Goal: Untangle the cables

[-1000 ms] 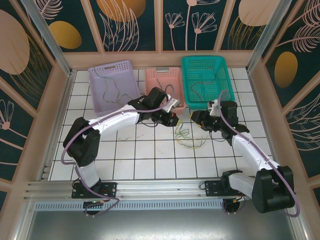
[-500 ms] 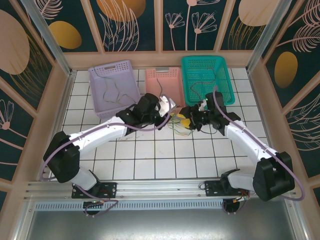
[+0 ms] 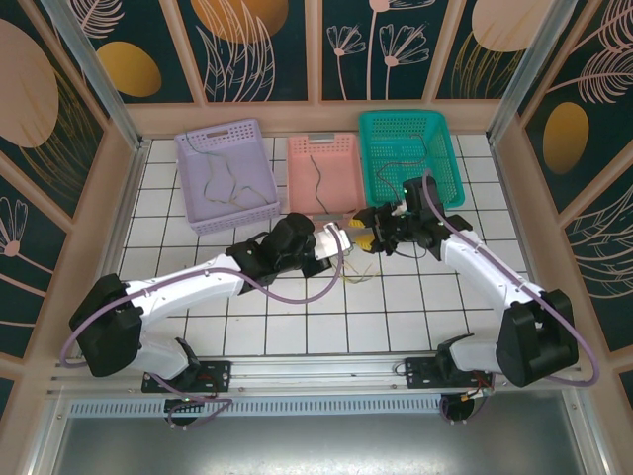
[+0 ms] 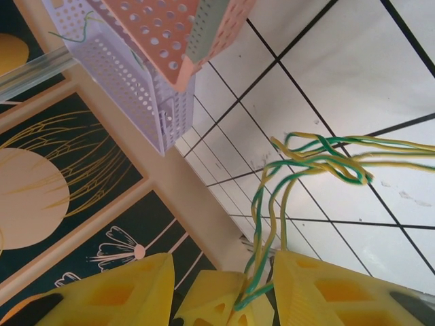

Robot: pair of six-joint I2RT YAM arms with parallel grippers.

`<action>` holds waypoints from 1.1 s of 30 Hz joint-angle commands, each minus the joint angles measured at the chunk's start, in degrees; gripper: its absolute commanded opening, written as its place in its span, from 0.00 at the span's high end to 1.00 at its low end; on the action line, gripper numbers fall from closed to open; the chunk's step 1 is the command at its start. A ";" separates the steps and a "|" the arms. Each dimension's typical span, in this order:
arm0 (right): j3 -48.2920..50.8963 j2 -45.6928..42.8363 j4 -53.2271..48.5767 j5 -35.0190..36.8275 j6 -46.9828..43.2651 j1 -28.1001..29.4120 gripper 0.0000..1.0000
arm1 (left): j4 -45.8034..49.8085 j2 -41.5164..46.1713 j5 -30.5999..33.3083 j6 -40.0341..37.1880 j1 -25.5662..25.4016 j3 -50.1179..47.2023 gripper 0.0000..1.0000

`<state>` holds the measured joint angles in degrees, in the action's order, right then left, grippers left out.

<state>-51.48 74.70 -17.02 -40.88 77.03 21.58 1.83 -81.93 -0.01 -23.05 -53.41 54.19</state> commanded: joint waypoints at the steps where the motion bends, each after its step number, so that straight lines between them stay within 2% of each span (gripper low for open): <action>1: -0.58 1.19 -1.09 -1.54 0.75 0.74 0.59 | -3.27 0.92 0.45 -3.23 -0.30 -0.32 1.00; 13: 1.11 3.70 5.05 -1.48 5.63 5.75 0.68 | -3.32 -0.17 0.05 -3.58 -0.74 -0.05 1.00; 28: 1.83 2.86 4.84 1.68 5.96 5.08 1.00 | -2.84 0.52 -0.20 -2.52 -1.08 0.39 1.00; 33: 3.39 -1.20 2.02 5.66 5.85 1.93 1.00 | -2.04 2.26 0.43 0.30 -1.26 -0.13 1.00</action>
<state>-49.54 77.03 -12.91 -38.39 82.89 25.61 0.27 -81.87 0.54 -24.93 -54.08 54.08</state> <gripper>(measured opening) 0.054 0.067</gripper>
